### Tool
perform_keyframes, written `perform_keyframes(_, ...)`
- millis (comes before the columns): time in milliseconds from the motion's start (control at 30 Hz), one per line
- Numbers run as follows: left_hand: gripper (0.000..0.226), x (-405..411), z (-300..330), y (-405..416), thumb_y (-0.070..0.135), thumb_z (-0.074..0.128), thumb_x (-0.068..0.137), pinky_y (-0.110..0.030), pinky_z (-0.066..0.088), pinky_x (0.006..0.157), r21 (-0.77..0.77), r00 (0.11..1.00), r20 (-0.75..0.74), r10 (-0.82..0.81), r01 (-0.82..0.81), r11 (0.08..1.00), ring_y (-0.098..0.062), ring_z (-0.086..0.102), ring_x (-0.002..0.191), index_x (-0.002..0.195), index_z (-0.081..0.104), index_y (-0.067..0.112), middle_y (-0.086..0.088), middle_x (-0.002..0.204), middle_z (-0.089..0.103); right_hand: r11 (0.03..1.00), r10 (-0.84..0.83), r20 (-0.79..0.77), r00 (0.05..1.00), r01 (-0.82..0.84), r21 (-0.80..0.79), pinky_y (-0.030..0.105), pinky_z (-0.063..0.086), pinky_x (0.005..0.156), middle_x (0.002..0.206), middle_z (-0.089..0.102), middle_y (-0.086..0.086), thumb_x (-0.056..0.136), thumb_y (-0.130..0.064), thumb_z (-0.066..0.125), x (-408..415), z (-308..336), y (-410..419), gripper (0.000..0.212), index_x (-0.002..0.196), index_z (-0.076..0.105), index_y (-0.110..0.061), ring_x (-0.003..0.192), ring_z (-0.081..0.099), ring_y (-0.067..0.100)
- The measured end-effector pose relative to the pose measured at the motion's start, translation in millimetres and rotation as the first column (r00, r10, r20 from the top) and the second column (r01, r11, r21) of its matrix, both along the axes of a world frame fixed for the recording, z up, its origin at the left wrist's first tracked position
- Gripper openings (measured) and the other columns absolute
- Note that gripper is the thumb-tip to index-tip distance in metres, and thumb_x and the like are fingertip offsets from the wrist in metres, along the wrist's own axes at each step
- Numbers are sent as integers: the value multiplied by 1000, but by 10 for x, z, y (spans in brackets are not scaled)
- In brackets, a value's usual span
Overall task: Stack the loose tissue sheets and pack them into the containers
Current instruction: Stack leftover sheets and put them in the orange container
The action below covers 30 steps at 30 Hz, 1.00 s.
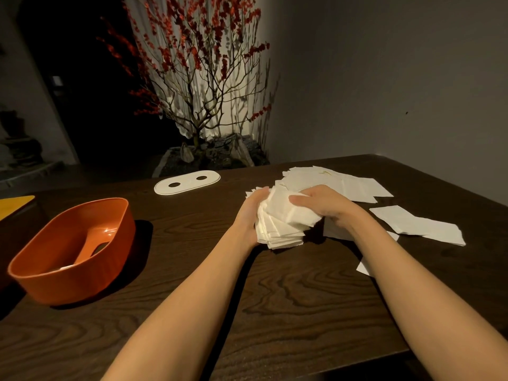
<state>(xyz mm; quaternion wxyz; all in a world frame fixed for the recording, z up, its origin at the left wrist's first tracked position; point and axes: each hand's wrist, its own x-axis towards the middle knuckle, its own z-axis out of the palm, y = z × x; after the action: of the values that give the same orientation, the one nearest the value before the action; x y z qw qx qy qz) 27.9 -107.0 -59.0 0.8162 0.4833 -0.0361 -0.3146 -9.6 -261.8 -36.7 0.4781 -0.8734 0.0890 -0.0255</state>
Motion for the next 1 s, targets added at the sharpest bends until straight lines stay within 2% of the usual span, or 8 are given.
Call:
perform_keyframes(167,62,9,5,-46,64,43,92,-52,49,80,-124,997,-76,-7,-2,992,-37,67,89,104,65,7,-20,93,73,912,-150,-41,988,155,380,36,42,102,130,58,3,90,-30,64,44,-82,96,40,126,58,-14,115,54,22)
perform_keyframes(300,46,-37,-6,-60,46,54,94,-53,49,85,-114,998,-54,39,-45,992,-36,70,83,106,66,3,-22,97,71,996,-45,65,997,40,76,28,37,71,88,54,13,95,-28,56,-7,-74,197,19,87,59,-11,80,50,16)
perform_keyframes(433,40,36,-94,-67,25,56,96,-56,50,89,-113,981,-91,170,-180,977,-41,62,107,128,53,2,-24,120,62,997,-73,135,988,77,-20,25,40,77,102,50,0,93,-35,59,-32,-103,240,30,113,55,-13,96,47,11)
perform_keyframes(533,43,101,-135,-71,30,58,95,-60,47,91,-220,965,-169,202,-237,946,-45,59,110,128,50,3,-26,125,59,960,3,16,1000,-7,278,27,43,84,109,60,-4,91,-42,60,-107,-71,225,31,108,57,-16,97,56,11)
perform_keyframes(600,53,121,-161,-62,36,62,92,-64,45,94,-243,963,-155,221,-254,936,-45,60,110,131,49,2,-26,125,60,846,79,-40,996,-45,532,28,51,79,102,67,3,87,-25,68,-164,-66,218,20,102,60,-13,94,62,16)
perform_keyframes(800,40,89,-173,136,23,64,91,-48,45,103,-82,924,298,239,-225,971,-29,62,113,128,56,9,-13,121,66,839,-82,100,992,15,544,34,56,83,111,66,4,81,1,69,-135,-193,184,48,125,55,-14,100,63,18)
perform_keyframes(900,30,71,-186,313,24,70,86,-42,51,97,188,797,595,108,-269,945,-25,64,109,115,66,16,-5,112,70,878,-126,187,974,22,478,35,53,90,119,61,2,80,1,69,-134,-185,140,54,127,51,-19,108,58,16)
perform_keyframes(1000,36,-4,-177,385,16,70,86,-21,52,83,265,686,724,65,-365,893,-20,61,110,120,60,15,-1,115,66,912,-69,228,971,-31,409,31,50,89,121,59,3,81,4,63,-158,-198,178,52,124,48,-20,111,54,17)
